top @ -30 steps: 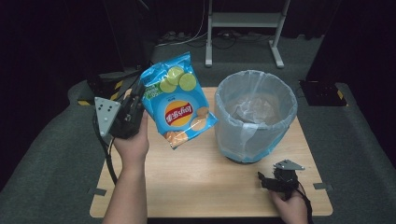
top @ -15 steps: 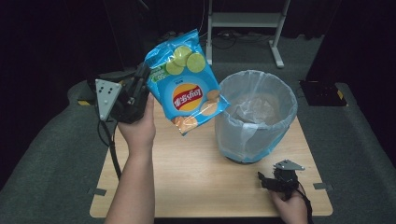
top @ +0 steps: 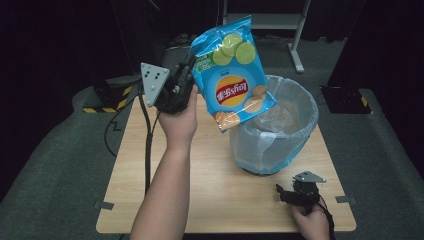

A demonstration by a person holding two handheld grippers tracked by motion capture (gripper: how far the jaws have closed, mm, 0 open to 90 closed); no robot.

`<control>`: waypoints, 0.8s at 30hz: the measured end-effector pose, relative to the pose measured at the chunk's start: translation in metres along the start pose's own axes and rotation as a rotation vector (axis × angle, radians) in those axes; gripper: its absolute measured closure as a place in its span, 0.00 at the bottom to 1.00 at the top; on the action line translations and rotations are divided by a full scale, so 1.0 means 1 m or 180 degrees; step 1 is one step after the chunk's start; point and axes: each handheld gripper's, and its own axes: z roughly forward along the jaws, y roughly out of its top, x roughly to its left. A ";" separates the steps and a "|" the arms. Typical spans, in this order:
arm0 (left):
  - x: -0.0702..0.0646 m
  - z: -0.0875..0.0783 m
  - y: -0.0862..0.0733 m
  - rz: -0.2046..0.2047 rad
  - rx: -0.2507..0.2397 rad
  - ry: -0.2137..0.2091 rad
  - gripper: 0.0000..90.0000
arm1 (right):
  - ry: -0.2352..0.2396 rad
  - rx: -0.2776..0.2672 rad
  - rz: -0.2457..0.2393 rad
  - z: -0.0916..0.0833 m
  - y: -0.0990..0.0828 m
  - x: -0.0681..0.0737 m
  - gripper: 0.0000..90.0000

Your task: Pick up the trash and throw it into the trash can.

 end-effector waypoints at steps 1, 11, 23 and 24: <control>-0.003 0.004 -0.001 -0.0005 -0.0001 -0.0015 0.97 | 0.0000 0.0000 0.0000 0.000 0.000 0.000 0.21; -0.023 0.035 -0.014 -0.0140 0.0039 -0.0091 0.97 | 0.0003 -0.0002 0.0000 0.000 0.000 0.000 0.21; -0.046 0.054 -0.023 -0.0095 0.0075 -0.0164 0.97 | 0.0011 -0.0008 -0.0007 0.000 0.000 0.000 0.22; -0.048 0.055 -0.025 -0.0093 0.0092 -0.0168 0.97 | 0.0010 -0.0007 -0.0004 0.000 0.000 0.000 0.22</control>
